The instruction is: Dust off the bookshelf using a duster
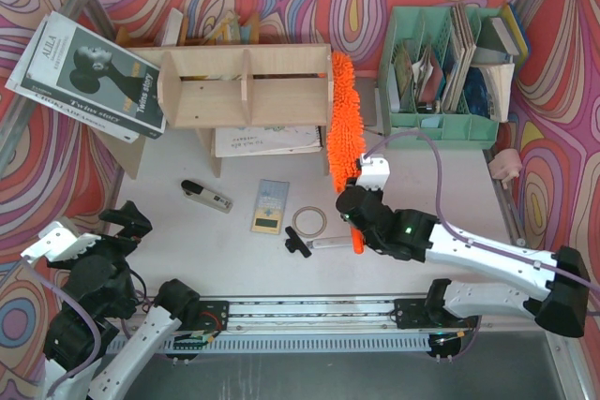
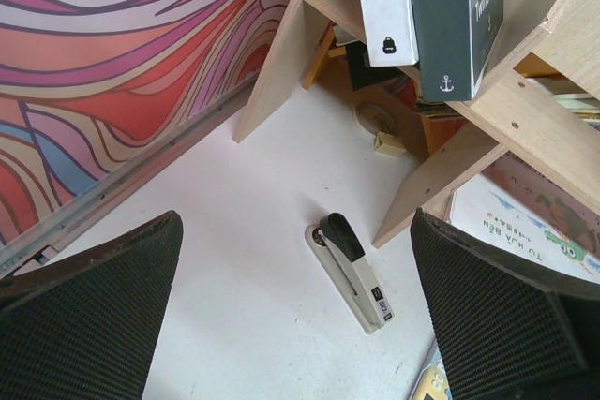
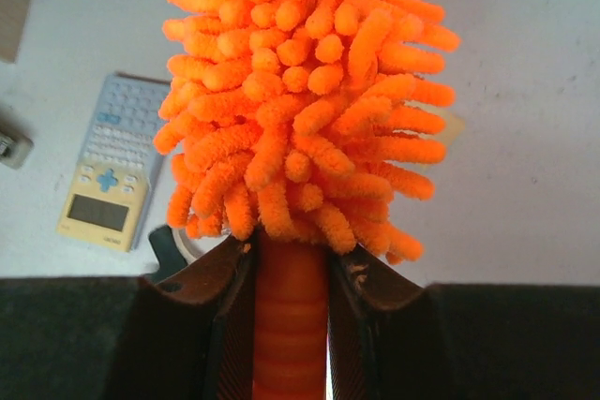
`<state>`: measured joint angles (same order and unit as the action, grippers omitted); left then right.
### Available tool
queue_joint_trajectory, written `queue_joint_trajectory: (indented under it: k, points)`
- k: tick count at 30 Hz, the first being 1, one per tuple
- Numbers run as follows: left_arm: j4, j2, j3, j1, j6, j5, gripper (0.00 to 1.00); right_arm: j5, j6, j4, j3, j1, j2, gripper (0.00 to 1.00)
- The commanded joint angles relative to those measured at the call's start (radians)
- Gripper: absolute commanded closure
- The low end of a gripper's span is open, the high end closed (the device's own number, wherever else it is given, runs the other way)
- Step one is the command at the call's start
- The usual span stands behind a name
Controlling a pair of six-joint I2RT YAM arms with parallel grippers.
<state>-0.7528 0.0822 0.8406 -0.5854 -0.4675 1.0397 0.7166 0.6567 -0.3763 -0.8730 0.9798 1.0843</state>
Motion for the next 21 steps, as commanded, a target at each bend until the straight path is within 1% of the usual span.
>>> queue_joint_trajectory:
  k: [1, 6, 9, 12, 16, 21]
  points:
    - [0.016, 0.001, -0.011, 0.005, 0.010, -0.004, 0.02, -0.124, 0.067, 0.098, 0.081, 0.003, 0.045, 1.00]
    - [0.016, 0.004, -0.011, 0.005, 0.010, -0.003, 0.02, -0.191, 0.137, 0.159, 0.179, 0.003, 0.108, 1.00]
    - [0.015, 0.006, -0.011, 0.005, 0.012, -0.004, 0.02, -0.186, 0.146, 0.156, 0.182, 0.003, 0.117, 1.00]
    - [0.017, 0.010, -0.011, 0.005, 0.012, -0.004, 0.02, -0.144, 0.113, 0.137, 0.154, 0.003, 0.077, 1.00]
    - [0.015, 0.012, -0.011, 0.006, 0.012, -0.005, 0.02, -0.095, 0.008, 0.121, 0.074, 0.003, -0.008, 1.00]
    - [0.015, 0.004, -0.011, 0.005, 0.011, -0.002, 0.02, -0.061, -0.078, 0.104, -0.011, 0.004, -0.118, 1.00]
